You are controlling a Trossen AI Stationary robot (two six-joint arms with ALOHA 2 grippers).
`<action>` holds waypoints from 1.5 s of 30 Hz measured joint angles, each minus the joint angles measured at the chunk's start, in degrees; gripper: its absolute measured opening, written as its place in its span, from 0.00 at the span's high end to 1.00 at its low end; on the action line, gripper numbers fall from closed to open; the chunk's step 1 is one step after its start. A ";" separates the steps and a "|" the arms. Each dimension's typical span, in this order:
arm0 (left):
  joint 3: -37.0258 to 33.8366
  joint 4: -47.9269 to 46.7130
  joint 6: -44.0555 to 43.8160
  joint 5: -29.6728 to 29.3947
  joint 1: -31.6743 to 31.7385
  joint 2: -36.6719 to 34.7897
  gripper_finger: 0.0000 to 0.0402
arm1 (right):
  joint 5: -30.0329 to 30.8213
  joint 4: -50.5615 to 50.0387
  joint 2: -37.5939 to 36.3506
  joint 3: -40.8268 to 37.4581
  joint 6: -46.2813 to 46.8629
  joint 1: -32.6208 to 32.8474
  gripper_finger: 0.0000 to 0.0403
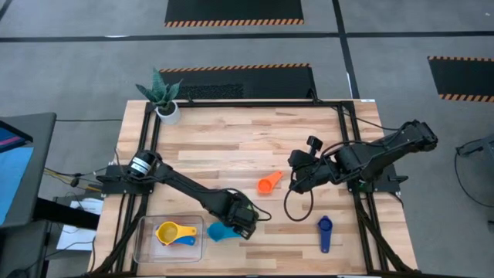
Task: Nest measuring cups in basket
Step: Stack the green measuring cup on top of the yellow measuring cup in the transparent bin
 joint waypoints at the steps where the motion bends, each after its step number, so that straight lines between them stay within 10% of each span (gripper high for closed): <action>1: 1.30 -1.15 1.51 -0.05 0.03 -0.14 0.65 | -0.01 -0.06 0.00 0.00 0.00 0.00 0.93; 9: 13.29 -15.31 20.01 -9.29 0.49 -0.98 0.65 | -0.27 -0.67 0.00 0.00 0.02 0.22 0.93; 18: 10.81 -14.27 55.35 -18.79 -0.46 -1.02 0.65 | -4.47 -0.99 0.02 0.00 0.04 0.52 0.93; 45: -7.50 5.57 56.47 -12.09 1.19 -0.95 0.69 | -5.74 -0.88 0.00 0.00 0.00 0.76 0.93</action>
